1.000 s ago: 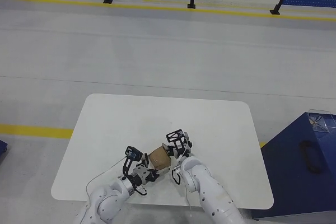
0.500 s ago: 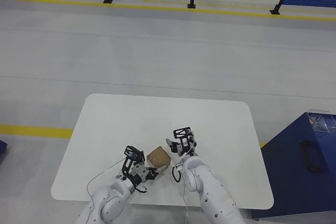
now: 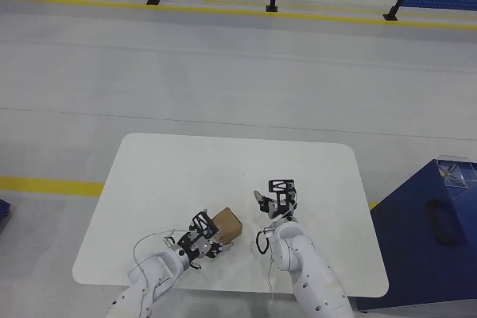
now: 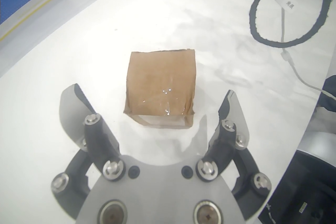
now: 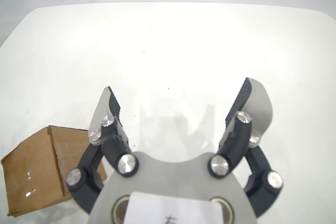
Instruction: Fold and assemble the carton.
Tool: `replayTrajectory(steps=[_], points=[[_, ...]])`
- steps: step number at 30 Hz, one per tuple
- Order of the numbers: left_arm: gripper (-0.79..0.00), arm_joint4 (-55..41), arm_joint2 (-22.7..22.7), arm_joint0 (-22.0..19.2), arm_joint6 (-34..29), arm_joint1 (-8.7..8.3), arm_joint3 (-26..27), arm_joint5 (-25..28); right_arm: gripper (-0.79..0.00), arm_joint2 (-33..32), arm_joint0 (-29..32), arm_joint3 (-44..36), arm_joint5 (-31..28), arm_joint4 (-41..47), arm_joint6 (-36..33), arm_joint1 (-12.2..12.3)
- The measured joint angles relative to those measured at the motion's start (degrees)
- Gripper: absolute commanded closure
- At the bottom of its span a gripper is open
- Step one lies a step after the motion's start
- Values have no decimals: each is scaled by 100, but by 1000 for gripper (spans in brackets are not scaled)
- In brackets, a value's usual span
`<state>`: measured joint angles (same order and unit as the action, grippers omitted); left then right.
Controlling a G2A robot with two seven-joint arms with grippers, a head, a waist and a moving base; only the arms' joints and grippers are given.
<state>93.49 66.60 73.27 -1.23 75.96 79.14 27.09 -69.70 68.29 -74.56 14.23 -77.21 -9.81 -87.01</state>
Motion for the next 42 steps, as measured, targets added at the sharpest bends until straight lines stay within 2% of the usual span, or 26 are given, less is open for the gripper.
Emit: replayTrajectory(steps=[3,6,10,11,12,17,20,23,25,28,32,33,34,35,36,42], points=[[-548,-365,-109,-182,-327,56,-142,-111,-785,0,0,0,0,0,0,0],[-483,-579,-93,-247,-465,55,-206,24,-785,0,0,0,0,0,0,0],[-222,-655,-72,-274,-626,40,-256,55,-785,0,0,0,0,0,0,0],[-55,-669,-80,-275,-627,39,-258,55,-785,0,0,0,0,0,0,0],[0,-686,-87,-279,-621,37,-266,66,-785,0,0,0,0,0,0,0],[0,-781,-112,-204,-579,18,-163,199,-785,0,0,0,0,0,0,0],[0,-1456,-36,-53,-637,27,28,431,-785,0,0,0,0,0,0,0],[0,-2958,123,133,-672,62,201,749,-785,0,0,0,0,0,0,0],[0,-4128,214,208,-884,84,117,863,-785,0,0,0,0,0,0,0],[0,-5660,235,119,-1503,121,-157,498,-785,0,0,0,0,0,0,0],[0,-6696,175,-231,-2398,136,-594,25,-785,0,0,0,0,0,0,0],[-92,-6773,130,-306,-2572,141,-692,-96,-785,0,0,0,0,0,0,0],[-299,-6850,63,-405,-2780,152,-804,-240,-785,0,0,0,0,0,0,0],[-757,-6908,18,-467,-2896,161,-873,-310,-785,0,0,0,0,0,0,0],[-785,-6949,-15,-518,-2977,167,-943,-369,-785,0,0,0,0,0,0,0],[-785,-6995,-151,-783,-3225,187,-1311,-791,-785,0,0,0,0,0,0,0]])
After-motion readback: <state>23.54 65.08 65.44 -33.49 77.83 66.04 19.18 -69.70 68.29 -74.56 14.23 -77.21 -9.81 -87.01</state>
